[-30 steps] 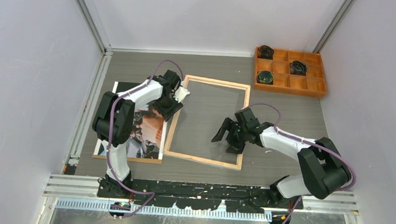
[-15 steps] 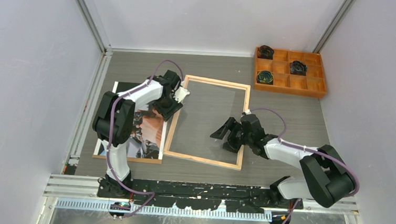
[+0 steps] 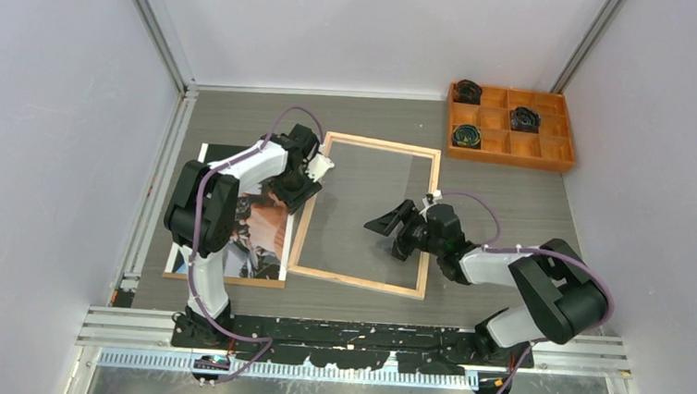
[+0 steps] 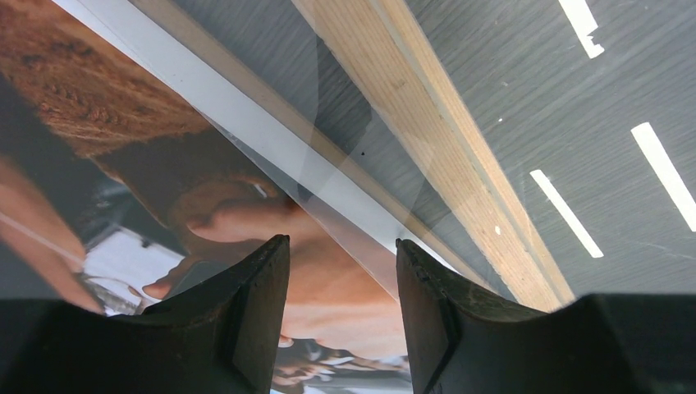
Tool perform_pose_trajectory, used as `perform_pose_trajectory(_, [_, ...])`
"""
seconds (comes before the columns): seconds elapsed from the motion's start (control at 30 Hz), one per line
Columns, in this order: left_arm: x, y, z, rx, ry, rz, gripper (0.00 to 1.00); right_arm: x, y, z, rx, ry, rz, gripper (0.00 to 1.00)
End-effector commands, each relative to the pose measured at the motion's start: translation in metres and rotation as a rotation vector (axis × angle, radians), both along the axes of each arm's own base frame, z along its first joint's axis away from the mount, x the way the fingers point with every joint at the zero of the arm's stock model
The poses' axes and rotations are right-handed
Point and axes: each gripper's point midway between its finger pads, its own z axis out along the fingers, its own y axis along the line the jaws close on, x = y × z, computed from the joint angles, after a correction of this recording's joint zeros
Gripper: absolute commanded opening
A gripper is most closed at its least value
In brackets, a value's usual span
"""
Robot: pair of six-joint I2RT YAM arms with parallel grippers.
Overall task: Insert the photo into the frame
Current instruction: Place the photo frame item in the photo frame.
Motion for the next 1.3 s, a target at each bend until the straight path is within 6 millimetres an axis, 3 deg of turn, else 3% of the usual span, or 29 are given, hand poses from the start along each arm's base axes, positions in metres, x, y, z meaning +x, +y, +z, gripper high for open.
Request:
perform_pose_trajectory(0.0, [0.001, -0.005, 0.001, -0.007, 0.006, -0.026, 0.52, 0.012, 0.014, 0.030, 0.134, -0.086, 0.001, 0.75])
perform_pose_trajectory(0.13, [0.000, -0.005, 0.000, -0.007, 0.009, -0.027, 0.52, 0.016, 0.014, 0.029, 0.125, -0.094, -0.007, 0.69])
perform_pose_trajectory(0.3, [0.001, -0.005, 0.003, -0.007, 0.001, -0.031, 0.53, 0.019, 0.004, 0.026, 0.007, -0.119, -0.023, 0.48])
perform_pose_trajectory(0.53, [0.016, -0.004, 0.034, -0.035, -0.060, -0.012, 0.61, 0.021, -0.032, 0.030, -0.267, -0.169, -0.054, 0.21])
perform_pose_trajectory(0.83, [0.041, 0.011, 0.055, -0.022, -0.129, 0.068, 0.69, 0.014, -0.050, 0.018, -0.430, -0.137, 0.017, 0.15])
perform_pose_trajectory(1.27, [0.043, 0.016, 0.046, -0.016, -0.107, 0.094, 0.69, 0.017, -0.078, 0.022, -0.520, -0.174, -0.016, 0.14])
